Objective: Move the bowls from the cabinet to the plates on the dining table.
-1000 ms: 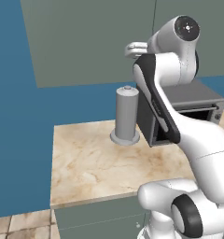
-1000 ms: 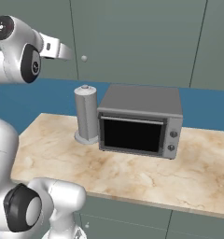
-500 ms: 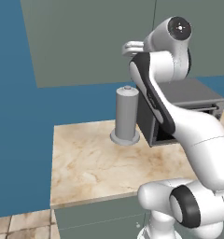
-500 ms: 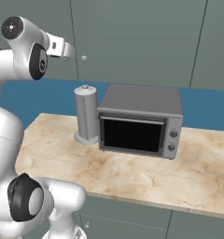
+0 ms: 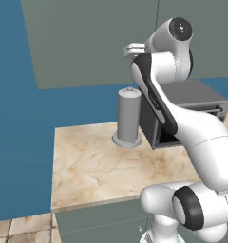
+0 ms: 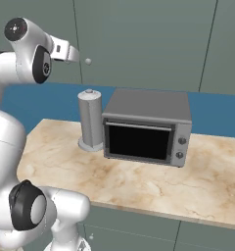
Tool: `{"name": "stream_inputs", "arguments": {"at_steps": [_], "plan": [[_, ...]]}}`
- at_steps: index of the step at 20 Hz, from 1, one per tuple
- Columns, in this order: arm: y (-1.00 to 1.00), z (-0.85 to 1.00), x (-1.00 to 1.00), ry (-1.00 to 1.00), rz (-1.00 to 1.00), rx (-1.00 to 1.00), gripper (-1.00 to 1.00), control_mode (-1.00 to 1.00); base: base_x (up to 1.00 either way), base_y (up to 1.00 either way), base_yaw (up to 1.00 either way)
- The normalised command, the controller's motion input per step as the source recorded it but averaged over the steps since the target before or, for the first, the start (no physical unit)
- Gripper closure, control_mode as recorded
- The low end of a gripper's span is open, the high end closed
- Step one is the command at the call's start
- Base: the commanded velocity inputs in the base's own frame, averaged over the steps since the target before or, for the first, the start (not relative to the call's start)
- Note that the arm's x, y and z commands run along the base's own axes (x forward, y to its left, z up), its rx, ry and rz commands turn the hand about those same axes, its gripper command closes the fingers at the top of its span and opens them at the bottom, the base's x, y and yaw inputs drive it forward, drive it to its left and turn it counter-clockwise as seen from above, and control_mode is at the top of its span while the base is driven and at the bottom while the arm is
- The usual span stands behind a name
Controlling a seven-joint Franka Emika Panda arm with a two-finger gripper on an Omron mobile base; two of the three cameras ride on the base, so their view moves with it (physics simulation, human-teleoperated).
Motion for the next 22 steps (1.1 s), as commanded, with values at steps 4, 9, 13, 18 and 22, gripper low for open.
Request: {"name": "stream_inputs", "arguments": {"at_steps": [4, 9, 13, 18, 22], "plan": [[-0.01, -0.10, 0.02, 0.02, 0.00, 0.00, -1.00, -1.00, 0.00, 0.00, 0.00], [-0.06, 0.00, 0.10, 0.00, 0.00, 0.00, -1.00, -1.00, 0.00, 0.00, 0.00], [-0.08, -0.01, 0.20, 0.00, 0.00, 0.00, -1.00, -1.00, 0.00, 0.00, 0.00], [-0.03, -0.04, 0.20, 0.00, 0.00, 0.00, -1.00, -1.00, 0.00, 0.00, 0.00], [0.00, -0.02, 0.15, 0.00, 0.00, 0.00, -1.00, -1.00, 0.00, 0.00, 0.00]]}}
